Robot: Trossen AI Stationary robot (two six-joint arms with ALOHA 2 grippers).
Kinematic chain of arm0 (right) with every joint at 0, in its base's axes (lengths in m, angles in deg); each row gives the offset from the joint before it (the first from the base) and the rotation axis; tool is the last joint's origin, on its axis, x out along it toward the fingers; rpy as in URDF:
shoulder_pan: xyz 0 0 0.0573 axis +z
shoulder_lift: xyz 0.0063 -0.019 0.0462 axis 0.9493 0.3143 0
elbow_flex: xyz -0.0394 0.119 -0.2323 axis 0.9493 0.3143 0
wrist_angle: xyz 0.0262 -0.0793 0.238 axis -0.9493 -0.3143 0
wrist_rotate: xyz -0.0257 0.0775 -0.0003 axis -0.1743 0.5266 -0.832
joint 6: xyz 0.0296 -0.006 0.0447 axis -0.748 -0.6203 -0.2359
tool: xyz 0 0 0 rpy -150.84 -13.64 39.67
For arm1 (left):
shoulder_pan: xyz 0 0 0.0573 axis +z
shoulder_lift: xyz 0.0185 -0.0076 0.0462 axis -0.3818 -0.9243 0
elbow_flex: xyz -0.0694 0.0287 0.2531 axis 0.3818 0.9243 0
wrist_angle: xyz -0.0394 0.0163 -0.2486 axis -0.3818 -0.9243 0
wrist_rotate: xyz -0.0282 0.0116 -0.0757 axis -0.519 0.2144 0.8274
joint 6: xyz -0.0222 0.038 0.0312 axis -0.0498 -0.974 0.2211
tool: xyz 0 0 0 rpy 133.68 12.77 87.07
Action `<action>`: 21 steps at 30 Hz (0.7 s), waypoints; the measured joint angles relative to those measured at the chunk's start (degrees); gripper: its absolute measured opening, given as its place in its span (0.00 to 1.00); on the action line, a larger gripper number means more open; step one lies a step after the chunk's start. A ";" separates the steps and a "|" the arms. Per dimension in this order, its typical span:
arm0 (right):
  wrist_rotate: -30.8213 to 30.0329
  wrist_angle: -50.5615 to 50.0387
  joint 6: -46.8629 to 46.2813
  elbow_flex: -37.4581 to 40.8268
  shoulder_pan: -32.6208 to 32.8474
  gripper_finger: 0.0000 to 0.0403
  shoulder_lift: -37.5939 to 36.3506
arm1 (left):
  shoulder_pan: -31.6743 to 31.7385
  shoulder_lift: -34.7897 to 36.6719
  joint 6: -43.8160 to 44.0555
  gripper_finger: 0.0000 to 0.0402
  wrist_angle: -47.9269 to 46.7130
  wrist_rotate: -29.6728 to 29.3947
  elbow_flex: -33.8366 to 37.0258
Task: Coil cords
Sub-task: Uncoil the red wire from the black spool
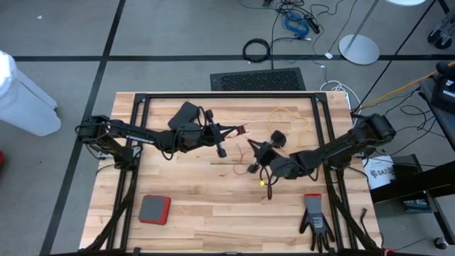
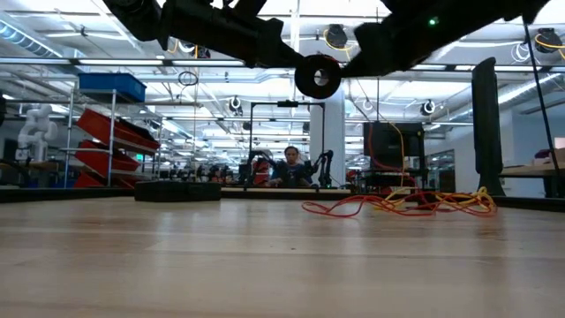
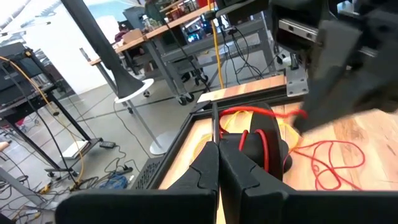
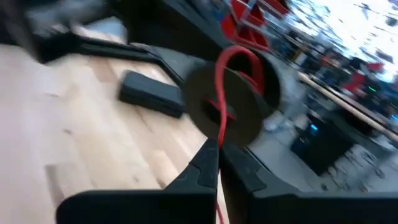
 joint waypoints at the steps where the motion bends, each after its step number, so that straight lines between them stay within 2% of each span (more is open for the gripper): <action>1: -0.75 -3.58 -2.80 0.00 0.12 0.00 -1.01 | 0.00 0.00 0.00 0.00 -0.04 -0.02 0.00; 7: -1.38 -28.08 -24.82 0.00 -0.88 0.00 -4.47 | 0.00 0.00 0.11 0.00 0.40 -0.02 0.00; 10: 2.66 -34.07 -31.54 0.02 -2.22 0.00 -4.32 | 0.00 0.00 0.15 0.00 0.45 -0.02 0.00; 13: 11.75 -32.11 -31.15 0.02 -4.66 0.00 -2.66 | 0.00 0.00 0.15 0.00 0.80 -0.02 0.00; 21: 33.32 -4.41 -12.72 0.02 -7.30 0.00 6.17 | 0.00 0.00 0.18 0.00 1.87 -0.02 0.00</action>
